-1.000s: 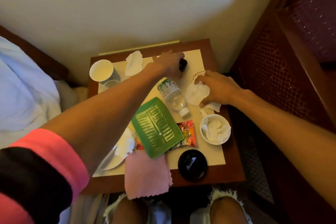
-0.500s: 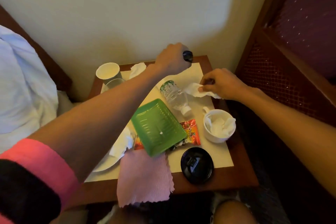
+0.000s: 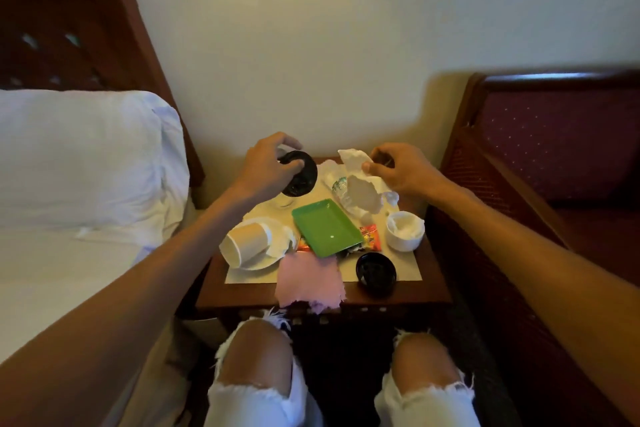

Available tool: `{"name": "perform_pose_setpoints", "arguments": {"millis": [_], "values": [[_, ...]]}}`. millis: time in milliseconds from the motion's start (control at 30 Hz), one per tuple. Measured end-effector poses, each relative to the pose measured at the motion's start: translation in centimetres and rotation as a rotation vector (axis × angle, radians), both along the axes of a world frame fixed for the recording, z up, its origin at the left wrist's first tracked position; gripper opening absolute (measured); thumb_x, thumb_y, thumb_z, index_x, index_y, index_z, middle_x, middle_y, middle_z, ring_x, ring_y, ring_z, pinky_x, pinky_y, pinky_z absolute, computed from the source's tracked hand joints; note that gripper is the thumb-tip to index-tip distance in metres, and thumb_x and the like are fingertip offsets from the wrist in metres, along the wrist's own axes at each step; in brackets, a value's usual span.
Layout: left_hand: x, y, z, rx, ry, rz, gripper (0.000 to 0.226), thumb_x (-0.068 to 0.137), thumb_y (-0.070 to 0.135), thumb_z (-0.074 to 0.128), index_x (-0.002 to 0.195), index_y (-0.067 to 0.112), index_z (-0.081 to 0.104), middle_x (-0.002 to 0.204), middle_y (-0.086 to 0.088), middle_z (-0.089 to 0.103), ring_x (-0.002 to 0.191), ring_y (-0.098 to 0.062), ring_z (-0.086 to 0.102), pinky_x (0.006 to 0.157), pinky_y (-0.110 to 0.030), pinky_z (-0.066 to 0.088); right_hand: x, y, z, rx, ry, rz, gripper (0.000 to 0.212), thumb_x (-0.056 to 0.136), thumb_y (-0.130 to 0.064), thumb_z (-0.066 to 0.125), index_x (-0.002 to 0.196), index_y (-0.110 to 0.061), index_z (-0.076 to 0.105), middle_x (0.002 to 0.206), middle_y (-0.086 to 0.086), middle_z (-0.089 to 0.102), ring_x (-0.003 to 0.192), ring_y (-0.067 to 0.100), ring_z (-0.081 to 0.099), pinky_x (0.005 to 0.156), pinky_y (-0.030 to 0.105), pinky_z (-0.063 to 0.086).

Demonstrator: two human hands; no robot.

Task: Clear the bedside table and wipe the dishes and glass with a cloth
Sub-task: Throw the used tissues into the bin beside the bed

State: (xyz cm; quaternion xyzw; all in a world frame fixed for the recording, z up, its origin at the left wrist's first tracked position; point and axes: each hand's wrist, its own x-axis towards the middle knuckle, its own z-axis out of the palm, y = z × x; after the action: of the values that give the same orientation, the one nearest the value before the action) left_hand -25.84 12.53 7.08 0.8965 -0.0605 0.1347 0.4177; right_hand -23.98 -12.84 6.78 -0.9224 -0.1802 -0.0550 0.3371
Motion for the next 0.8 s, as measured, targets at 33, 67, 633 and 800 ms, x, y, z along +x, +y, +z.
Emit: {"name": "perform_pose_setpoints", "arguments": {"millis": [33, 67, 633, 800], "values": [[-1.0, 1.1, -0.2, -0.044, 0.011, 0.025, 0.022, 0.087, 0.017, 0.072, 0.105, 0.029, 0.064, 0.113, -0.004, 0.067, 0.110, -0.020, 0.062, 0.084, -0.036, 0.056, -0.5, 0.9, 0.3, -0.005, -0.005, 0.014, 0.014, 0.094, -0.028, 0.063, 0.091, -0.014, 0.065, 0.079, -0.003, 0.060, 0.071, 0.012, 0.051, 0.060, 0.020, 0.038], [-1.9, 2.2, -0.4, -0.085, 0.023, 0.046, 0.024, 0.088, 0.017, 0.072, 0.108, 0.029, 0.064, 0.114, -0.004, 0.067, 0.109, -0.020, 0.062, 0.079, -0.031, 0.057, -0.9, 1.8, 0.5, -0.006, -0.008, 0.026, 0.016, 0.094, -0.028, 0.063, 0.093, -0.012, 0.065, 0.080, -0.001, 0.061, 0.071, 0.013, 0.051, 0.062, 0.024, 0.039], [-3.8, 20.9, -12.8, -0.178, 0.213, 0.634, 0.021, 0.091, 0.014, 0.063, 0.112, 0.017, 0.064, 0.123, -0.007, 0.064, 0.111, -0.029, 0.061, 0.089, -0.038, 0.055, 1.9, 25.3, -4.9, 0.014, -0.001, 0.233, 0.020, 0.095, -0.028, 0.062, 0.093, -0.010, 0.067, 0.090, 0.005, 0.066, 0.079, 0.020, 0.060, 0.061, 0.023, 0.043], [-1.9, 23.7, -17.6, -0.125, 0.446, 0.554, 0.039, 0.092, 0.022, 0.064, 0.130, 0.016, 0.055, 0.134, -0.007, 0.057, 0.118, -0.027, 0.057, 0.086, -0.032, 0.049, 4.2, 31.3, -7.4, -0.052, 0.059, 0.272, 0.020, 0.095, -0.026, 0.061, 0.101, -0.008, 0.068, 0.091, 0.002, 0.062, 0.079, 0.018, 0.059, 0.060, 0.016, 0.040]]}}
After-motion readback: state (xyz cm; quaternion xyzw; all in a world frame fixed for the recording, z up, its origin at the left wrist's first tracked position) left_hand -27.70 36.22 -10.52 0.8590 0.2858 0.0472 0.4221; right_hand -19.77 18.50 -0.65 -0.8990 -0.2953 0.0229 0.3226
